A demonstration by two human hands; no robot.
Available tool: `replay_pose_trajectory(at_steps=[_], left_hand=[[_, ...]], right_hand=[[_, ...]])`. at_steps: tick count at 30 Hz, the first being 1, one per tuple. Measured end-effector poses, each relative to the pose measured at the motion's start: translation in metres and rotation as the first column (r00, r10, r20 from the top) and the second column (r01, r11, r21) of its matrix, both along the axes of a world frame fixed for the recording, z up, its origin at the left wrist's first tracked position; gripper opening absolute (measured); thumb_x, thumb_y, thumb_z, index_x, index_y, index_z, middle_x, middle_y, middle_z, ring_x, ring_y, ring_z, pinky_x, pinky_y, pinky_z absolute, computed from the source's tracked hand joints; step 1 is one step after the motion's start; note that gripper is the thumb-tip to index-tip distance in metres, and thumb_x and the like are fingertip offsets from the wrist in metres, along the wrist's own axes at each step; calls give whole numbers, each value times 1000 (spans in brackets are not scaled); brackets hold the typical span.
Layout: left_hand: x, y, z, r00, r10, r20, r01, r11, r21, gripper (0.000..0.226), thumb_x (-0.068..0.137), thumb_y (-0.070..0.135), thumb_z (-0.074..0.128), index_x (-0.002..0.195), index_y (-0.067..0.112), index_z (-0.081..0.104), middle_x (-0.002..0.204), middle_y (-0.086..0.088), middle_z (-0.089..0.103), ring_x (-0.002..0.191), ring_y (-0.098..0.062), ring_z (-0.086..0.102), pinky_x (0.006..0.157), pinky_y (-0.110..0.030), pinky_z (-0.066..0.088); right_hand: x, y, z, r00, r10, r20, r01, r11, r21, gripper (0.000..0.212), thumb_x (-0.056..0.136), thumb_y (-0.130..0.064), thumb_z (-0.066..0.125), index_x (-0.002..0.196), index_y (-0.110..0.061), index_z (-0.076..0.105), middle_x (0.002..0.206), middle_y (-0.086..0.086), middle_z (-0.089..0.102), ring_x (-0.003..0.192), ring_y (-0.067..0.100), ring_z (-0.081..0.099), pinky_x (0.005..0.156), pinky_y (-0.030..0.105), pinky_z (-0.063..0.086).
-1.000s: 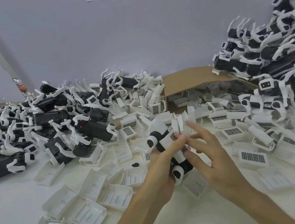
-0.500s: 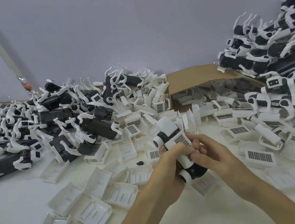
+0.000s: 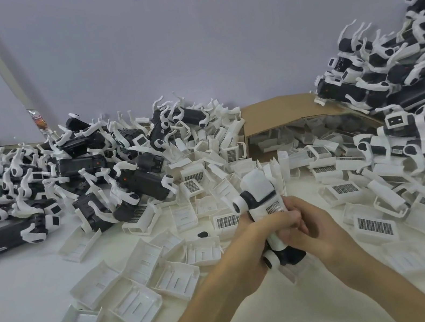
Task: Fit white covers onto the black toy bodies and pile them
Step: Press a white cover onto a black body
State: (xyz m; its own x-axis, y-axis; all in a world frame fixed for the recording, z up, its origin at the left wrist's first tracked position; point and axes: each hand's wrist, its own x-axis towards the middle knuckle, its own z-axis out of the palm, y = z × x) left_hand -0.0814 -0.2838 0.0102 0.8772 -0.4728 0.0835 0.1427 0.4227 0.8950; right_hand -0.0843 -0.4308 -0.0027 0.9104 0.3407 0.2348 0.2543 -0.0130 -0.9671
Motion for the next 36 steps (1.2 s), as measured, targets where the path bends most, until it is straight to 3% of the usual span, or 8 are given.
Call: replay_pose_trajectory(at_steps=[6, 12, 15, 18, 22, 29, 32, 36], left_hand=[[1, 0, 1, 994, -26, 110, 23, 999, 34, 17, 80, 4, 62, 76, 21, 66, 73, -1, 63, 78, -18, 63, 81, -35, 52], [3, -2, -5, 996, 82, -19, -80, 995, 57, 11, 74, 12, 68, 84, 12, 63, 76, -9, 63, 76, -19, 65, 72, -32, 55], [4, -2, -4, 994, 110, -2, -109, 984, 142, 9, 70, 15, 71, 75, 22, 67, 75, -3, 65, 76, -17, 66, 74, -33, 54], [4, 0, -2, 998, 53, 16, -55, 983, 175, 13, 69, 13, 69, 70, 26, 68, 74, 1, 66, 72, -13, 66, 71, -30, 56], [2, 1, -1, 993, -76, 89, 46, 952, 303, 13, 68, 9, 67, 78, 17, 66, 76, -3, 66, 76, -16, 66, 70, -28, 54], [-2, -4, -2, 983, -129, 131, 47, 863, 503, 25, 64, 16, 71, 88, 12, 64, 80, -10, 57, 75, -23, 54, 66, -36, 38], [-2, -6, -1, 983, -123, 133, 42, 867, 496, 19, 64, 16, 71, 82, 18, 64, 75, -5, 60, 69, -21, 57, 60, -29, 41], [-2, -6, 0, 988, -106, 111, 45, 893, 447, 27, 67, 15, 71, 91, 8, 64, 82, -12, 60, 79, -27, 57, 73, -45, 39]], right_hand=[[0, 0, -2, 996, -37, 87, 37, 999, -7, 45, 76, -45, 75, 107, -16, 63, 89, 3, 65, 86, 30, 62, 78, 45, 53], [0, 2, -5, 997, 1, 81, 4, 998, -60, 24, 85, -46, 64, 106, -33, 63, 93, -10, 66, 91, 19, 63, 81, 34, 50], [2, -4, -6, 995, -4, 96, 10, 998, -62, 46, 84, -39, 66, 128, -33, 57, 117, -2, 67, 109, 27, 64, 92, 47, 54], [7, -11, 2, 995, 63, 79, -61, 998, -23, 69, 75, -38, 72, 140, -36, 49, 135, 0, 61, 123, 21, 59, 95, 33, 52], [9, -12, 4, 994, 104, -46, -103, 994, 28, 62, 72, -60, 77, 127, -35, 62, 115, 15, 66, 108, 33, 60, 85, 45, 46], [1, -16, 11, 997, 61, 56, -58, 997, -48, 50, 74, -61, 78, 110, -28, 68, 94, -1, 70, 91, 13, 67, 78, 20, 52], [-1, -13, 11, 994, 27, 110, -24, 999, -24, 51, 74, -63, 76, 106, -24, 66, 89, -6, 67, 85, 11, 65, 74, 19, 51], [-1, -10, 9, 990, -47, 135, 48, 999, 0, 64, 74, -65, 74, 108, -12, 63, 90, 0, 68, 87, 13, 66, 75, 21, 52]])
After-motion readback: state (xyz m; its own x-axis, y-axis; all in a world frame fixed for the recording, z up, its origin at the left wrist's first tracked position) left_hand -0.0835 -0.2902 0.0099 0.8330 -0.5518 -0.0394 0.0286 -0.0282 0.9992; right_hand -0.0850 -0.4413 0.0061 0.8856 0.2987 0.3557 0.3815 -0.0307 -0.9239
